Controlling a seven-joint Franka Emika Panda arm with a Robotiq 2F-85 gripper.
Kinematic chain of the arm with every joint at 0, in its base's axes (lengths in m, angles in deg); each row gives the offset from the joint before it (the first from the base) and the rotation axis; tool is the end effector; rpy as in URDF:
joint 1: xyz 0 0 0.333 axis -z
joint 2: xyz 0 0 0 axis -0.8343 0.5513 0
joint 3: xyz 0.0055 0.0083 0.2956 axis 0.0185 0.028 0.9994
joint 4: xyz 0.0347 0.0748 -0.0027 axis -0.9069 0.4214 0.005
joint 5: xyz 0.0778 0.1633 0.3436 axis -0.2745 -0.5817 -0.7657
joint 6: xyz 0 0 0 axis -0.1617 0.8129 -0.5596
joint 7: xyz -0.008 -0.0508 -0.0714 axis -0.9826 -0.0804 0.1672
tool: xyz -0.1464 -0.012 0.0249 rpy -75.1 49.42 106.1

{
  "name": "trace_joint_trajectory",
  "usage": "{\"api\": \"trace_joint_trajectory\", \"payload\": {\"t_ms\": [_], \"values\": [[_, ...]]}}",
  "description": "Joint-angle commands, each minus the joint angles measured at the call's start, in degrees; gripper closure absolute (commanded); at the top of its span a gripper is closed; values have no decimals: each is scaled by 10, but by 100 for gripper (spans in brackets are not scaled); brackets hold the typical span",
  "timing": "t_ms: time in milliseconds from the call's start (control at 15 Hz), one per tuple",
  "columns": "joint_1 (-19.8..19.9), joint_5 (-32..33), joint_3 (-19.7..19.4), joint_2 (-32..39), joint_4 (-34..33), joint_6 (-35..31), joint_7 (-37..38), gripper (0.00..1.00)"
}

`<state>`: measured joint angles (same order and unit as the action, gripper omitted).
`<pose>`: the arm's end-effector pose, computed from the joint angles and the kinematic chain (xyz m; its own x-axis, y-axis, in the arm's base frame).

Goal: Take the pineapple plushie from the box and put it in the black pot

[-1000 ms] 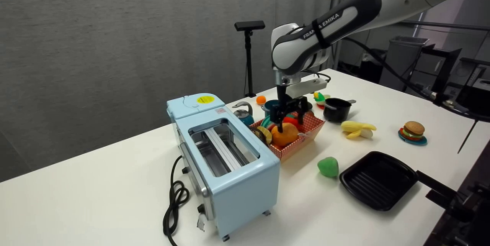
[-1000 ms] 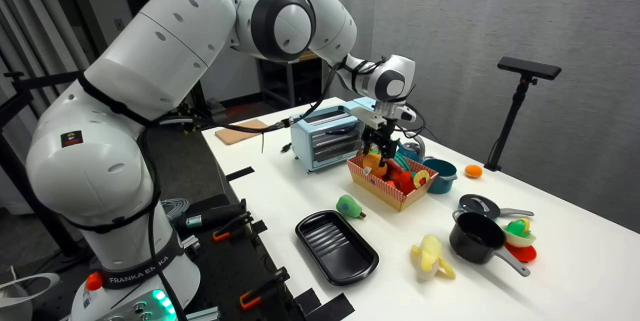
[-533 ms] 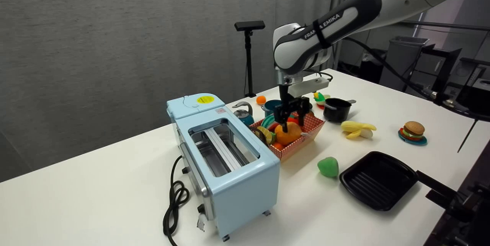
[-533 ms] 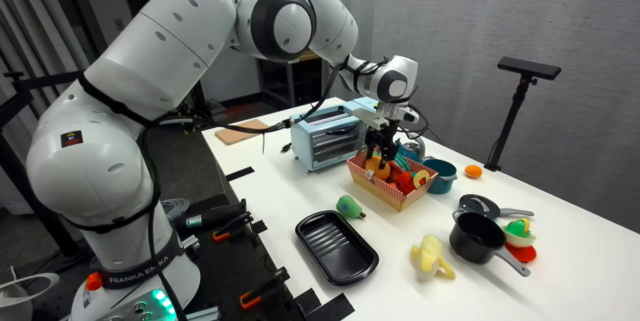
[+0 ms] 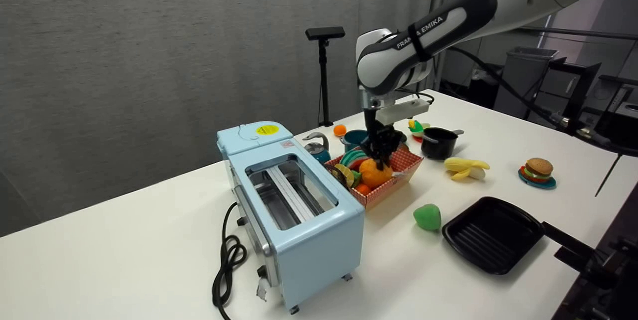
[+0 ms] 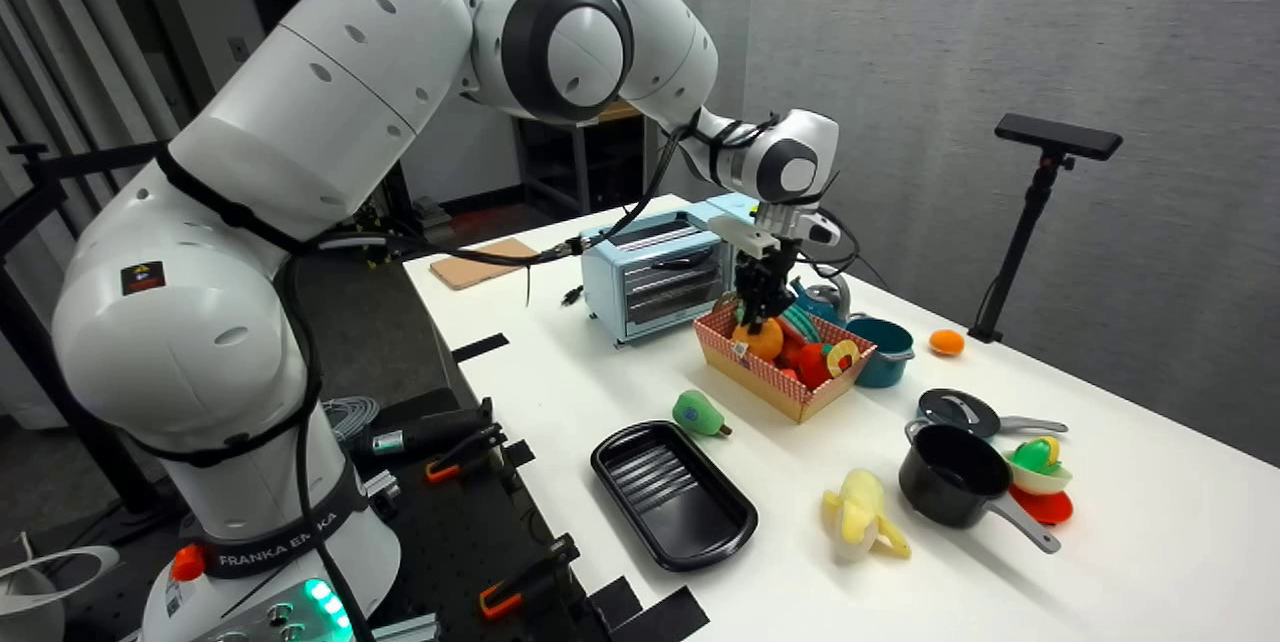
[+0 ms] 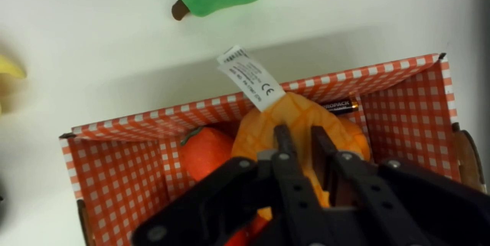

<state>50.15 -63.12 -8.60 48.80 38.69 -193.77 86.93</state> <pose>0.6803 0.0794 0.1258 0.9657 -0.1301 -0.2247 -0.1289 -0.9915 0.0201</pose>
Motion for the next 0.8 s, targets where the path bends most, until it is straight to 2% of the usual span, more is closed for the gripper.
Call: {"api": "trace_joint_trajectory", "payload": {"t_ms": [0, 733], "values": [[4, 3, -2, 1, -15, 19, -3, 100], [12, 0, -3, -92, 62, -10, -13, 99]]}}
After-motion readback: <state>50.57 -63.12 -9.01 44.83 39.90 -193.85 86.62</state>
